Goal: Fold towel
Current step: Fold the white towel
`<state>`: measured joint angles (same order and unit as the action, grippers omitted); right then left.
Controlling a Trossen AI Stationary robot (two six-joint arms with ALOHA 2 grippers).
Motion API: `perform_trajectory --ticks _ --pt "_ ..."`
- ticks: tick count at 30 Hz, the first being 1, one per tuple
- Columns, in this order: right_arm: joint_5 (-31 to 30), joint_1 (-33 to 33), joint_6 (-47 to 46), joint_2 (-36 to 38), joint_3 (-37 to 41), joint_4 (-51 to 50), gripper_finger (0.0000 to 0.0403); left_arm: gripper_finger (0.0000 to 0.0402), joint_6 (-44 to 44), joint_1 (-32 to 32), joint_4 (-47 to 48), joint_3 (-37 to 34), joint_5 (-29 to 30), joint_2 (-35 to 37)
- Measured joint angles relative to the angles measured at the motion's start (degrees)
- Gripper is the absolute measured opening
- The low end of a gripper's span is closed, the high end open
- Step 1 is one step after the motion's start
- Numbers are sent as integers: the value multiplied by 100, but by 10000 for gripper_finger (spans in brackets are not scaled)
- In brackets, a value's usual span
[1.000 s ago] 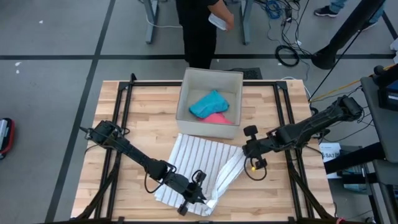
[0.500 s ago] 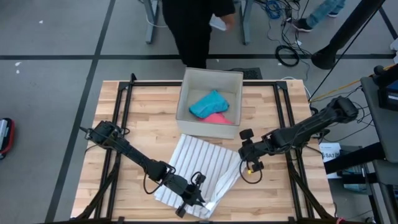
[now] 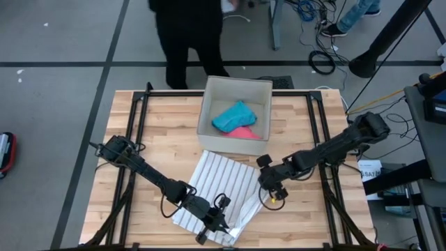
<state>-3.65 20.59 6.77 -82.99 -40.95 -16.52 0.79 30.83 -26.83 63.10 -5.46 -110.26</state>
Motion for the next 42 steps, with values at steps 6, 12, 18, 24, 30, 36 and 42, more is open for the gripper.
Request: perform_trajectory --ticks 6,12,18,24,30,36,42 --pt "76 101 -177 -701 -1 44 156 5 42 -16 347 -1 318 0" --pt "-263 233 -380 -1107 -42 308 155 5 195 -131 581 0 -17 0" --pt "-503 334 -375 -1064 -26 276 130 5 226 -122 579 1 -323 0" --pt "-587 373 -258 -866 -4 102 37 5 326 -114 738 -1 -319 0" --pt "-861 485 -243 -459 11 -362 11 5 361 -107 860 -1 -290 0" --pt "-1467 637 -306 90 -241 -1143 3 5 383 -102 849 -1 -293 0" --pt "-1976 779 35 562 -692 -1446 1 5 379 -41 775 -1 -301 0"
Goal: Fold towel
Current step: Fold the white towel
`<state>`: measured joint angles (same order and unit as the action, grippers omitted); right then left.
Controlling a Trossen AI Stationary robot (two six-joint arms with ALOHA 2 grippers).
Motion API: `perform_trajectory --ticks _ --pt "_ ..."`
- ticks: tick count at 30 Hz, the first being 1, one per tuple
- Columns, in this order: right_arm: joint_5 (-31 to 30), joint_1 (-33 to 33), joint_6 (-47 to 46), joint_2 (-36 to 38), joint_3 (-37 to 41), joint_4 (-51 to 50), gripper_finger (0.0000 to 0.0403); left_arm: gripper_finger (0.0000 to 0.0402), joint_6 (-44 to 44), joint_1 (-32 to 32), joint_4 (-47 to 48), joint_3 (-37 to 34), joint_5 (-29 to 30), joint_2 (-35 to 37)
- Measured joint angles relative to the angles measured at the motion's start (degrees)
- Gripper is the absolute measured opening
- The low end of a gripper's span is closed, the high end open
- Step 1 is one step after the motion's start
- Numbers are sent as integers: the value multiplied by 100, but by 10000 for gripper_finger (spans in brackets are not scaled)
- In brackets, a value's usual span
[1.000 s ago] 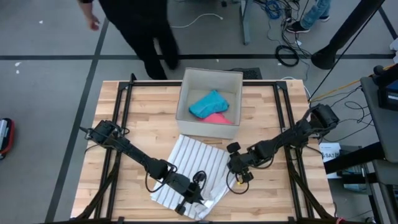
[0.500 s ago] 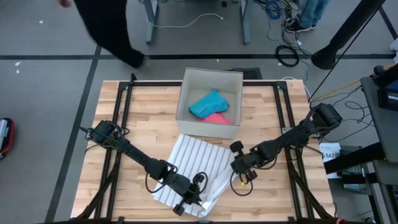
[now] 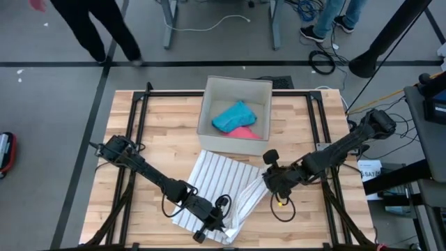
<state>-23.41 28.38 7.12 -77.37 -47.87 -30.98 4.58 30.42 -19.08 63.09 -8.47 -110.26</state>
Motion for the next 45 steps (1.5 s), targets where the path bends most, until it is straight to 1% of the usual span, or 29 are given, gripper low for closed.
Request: perform_trajectory --ticks 3,6,9,13,17,25,29,31,35,37,42,45 --pt "-142 -31 443 78 -287 53 1 5 68 84 -8 0 66 0" --pt "-220 -149 953 61 -585 175 1 5 96 196 4 0 415 0" --pt "-216 -279 1426 -13 -809 417 1 5 92 346 89 2 1002 17" --pt "-168 -463 1965 -161 -999 700 0 5 117 583 433 0 2021 120" --pt "227 -729 2344 -306 -1061 980 0 5 154 857 573 0 2862 139" --pt "932 -1262 2828 -655 -1070 1726 0 5 858 1387 1196 0 4328 302" --pt "1179 -1502 3102 -894 -1070 2149 0 5 1453 1630 1627 0 4580 352" --pt "1208 -1606 3221 -1009 -1070 2360 0 5 1854 1761 1897 0 4586 352" --pt "1473 -1831 3415 -1183 -1070 2682 0 5 2791 1981 2429 0 4594 352" --pt "1531 -1929 3510 -1262 -1070 2844 0 5 3150 2068 2565 0 4600 352" --pt "2037 -2201 3730 -1578 -1070 3406 0 5 3813 2238 2760 0 4848 352" --pt "2226 -2356 3776 -1853 -1070 3718 0 5 4186 2314 2963 0 4973 352"
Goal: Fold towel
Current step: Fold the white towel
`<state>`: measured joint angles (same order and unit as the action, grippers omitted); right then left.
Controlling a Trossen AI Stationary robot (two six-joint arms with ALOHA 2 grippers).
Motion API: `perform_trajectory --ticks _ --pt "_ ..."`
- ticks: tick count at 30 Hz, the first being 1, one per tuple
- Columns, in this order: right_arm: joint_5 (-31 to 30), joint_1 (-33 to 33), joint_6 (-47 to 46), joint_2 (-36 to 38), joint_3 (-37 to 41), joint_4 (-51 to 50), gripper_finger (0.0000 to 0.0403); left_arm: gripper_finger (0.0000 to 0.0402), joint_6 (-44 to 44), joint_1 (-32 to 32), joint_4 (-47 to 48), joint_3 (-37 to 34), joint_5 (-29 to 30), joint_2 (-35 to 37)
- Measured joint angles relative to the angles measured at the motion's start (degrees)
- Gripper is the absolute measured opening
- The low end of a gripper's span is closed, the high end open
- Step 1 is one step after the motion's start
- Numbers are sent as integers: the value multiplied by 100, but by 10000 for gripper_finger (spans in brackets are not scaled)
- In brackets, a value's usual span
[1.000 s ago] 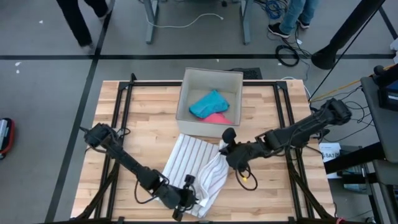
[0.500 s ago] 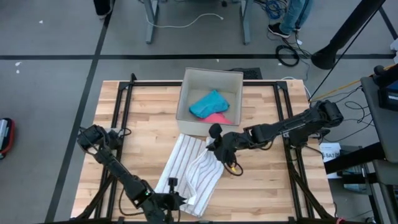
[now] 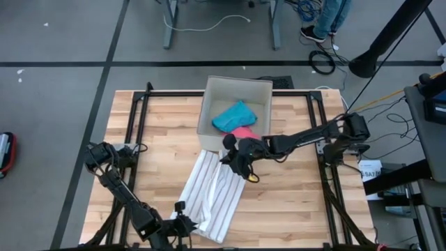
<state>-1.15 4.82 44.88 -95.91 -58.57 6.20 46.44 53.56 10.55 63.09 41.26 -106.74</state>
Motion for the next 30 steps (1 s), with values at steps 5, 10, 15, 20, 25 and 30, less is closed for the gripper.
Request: perform_trajectory --ticks 5,10,15,20,25,30 --pt "94 -215 154 -484 -11 564 5 5 750 -2 494 0 -36 0" --pt "137 -335 165 -894 -7 1081 27 5 1320 -28 845 0 -229 0" --pt "151 -363 6 -1039 -42 1069 88 7 1706 -100 1020 0 -574 0" --pt "-307 -260 -138 -881 -50 1159 175 18 2001 -110 1240 0 -631 0" --pt "-485 -17 -401 -522 -52 719 217 32 2260 -106 1470 0 -628 -2" --pt "177 233 -1267 -288 -52 -193 214 53 2338 -88 1488 0 -630 -2"
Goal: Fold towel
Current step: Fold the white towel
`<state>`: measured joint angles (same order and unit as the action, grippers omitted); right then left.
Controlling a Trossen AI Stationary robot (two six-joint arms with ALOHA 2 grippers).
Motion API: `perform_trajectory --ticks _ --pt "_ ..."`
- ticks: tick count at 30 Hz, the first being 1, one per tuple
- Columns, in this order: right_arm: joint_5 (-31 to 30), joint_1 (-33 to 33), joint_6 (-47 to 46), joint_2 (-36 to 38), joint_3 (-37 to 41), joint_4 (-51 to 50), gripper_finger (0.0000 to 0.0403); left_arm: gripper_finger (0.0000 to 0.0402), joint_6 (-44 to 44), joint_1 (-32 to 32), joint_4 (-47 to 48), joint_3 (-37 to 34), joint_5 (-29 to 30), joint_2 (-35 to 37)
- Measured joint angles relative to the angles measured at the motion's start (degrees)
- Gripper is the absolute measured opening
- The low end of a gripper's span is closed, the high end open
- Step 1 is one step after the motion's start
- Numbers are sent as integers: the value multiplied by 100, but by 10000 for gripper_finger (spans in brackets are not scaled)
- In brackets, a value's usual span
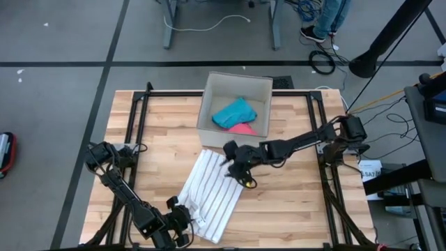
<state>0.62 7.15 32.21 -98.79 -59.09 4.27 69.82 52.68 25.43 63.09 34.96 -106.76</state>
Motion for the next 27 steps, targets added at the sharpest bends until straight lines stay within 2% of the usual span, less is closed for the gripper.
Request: perform_trajectory --ticks 4,9,14,22,27 --pt "494 206 -599 -83 2 -407 203 75 3 17 2 0 1 0" --pt "564 458 -930 -478 2 -581 197 116 23 66 3 0 -255 -2" --pt "568 562 -1112 -911 4 -613 196 144 53 65 -9 0 -1176 -2" --pt "553 574 -1371 -1073 -3 -728 196 147 413 8 593 28 -2788 24" --pt "584 574 -1522 -1064 -27 -1118 196 147 450 18 920 26 -3072 28"
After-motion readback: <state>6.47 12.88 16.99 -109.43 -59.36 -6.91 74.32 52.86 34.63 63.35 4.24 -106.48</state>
